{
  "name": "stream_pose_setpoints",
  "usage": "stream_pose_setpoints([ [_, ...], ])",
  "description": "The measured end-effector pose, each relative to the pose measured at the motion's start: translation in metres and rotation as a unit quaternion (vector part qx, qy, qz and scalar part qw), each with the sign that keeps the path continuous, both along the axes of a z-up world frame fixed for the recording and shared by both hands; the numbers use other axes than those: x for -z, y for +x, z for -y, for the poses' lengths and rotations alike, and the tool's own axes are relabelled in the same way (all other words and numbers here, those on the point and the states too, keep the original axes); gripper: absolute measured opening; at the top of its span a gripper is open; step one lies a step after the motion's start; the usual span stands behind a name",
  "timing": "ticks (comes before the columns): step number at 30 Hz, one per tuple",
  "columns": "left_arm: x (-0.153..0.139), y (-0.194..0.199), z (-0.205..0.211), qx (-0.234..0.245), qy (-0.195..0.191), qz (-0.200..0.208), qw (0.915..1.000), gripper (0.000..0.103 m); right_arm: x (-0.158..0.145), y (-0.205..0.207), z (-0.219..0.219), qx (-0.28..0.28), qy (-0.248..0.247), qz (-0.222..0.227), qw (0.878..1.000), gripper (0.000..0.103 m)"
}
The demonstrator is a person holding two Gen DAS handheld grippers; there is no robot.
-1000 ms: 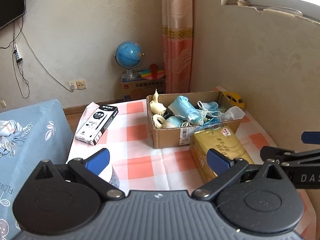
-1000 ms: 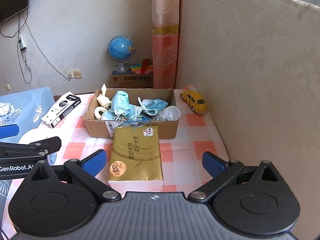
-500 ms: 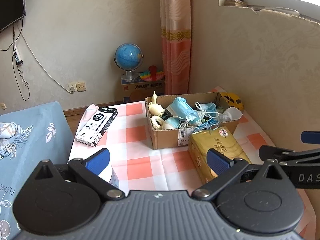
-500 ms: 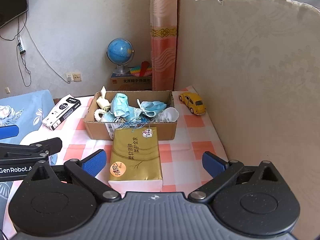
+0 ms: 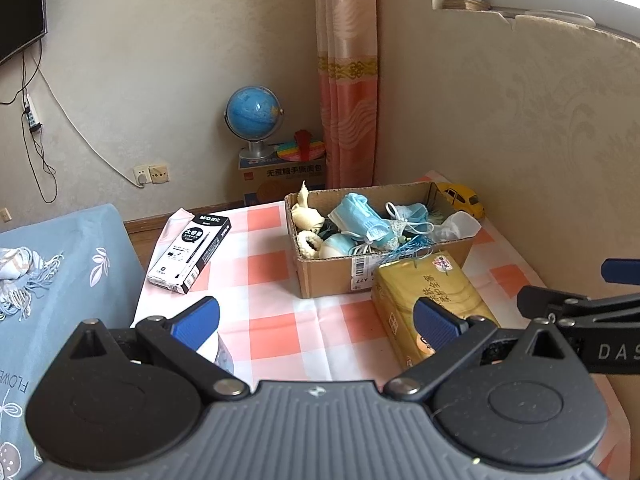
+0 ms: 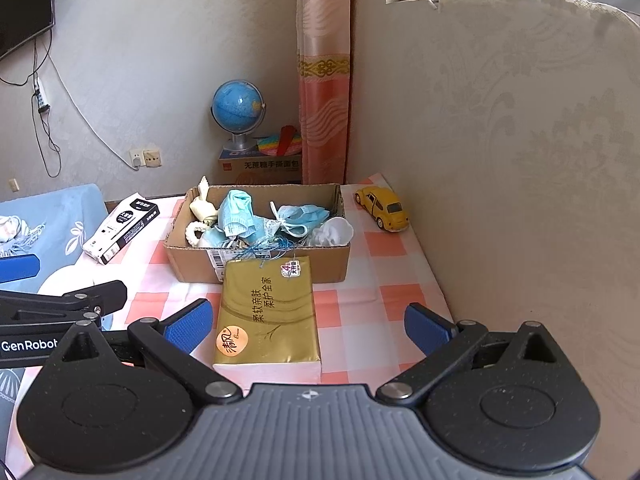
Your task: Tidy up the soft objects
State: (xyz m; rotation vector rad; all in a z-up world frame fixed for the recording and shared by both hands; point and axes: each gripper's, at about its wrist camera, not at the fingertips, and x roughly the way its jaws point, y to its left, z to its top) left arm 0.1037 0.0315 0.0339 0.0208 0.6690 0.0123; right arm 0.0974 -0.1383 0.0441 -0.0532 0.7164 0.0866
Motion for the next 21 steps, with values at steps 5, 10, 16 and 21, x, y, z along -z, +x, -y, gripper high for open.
stream_pose_setpoints([
  [5,0.0000,0.0005,0.0005,0.000,-0.001,-0.001,1.0000,0.103,0.0006,0.0005,0.0006,0.001,0.001,0.000,1.000,0.103],
  [10,0.0002,0.0005,0.0012,0.000,-0.001,-0.001,1.0000,0.103,0.0006,-0.0003,0.0005,0.002,0.002,0.001,1.000,0.103],
  [16,0.0000,0.0002,0.0014,0.001,0.000,-0.001,1.0000,0.103,0.0004,-0.0003,0.0015,0.002,0.004,0.001,1.000,0.103],
  [21,-0.0002,0.0001,0.0015,0.001,0.000,-0.001,1.0000,0.103,-0.0001,-0.0009,0.0026,0.003,0.004,0.002,1.000,0.103],
])
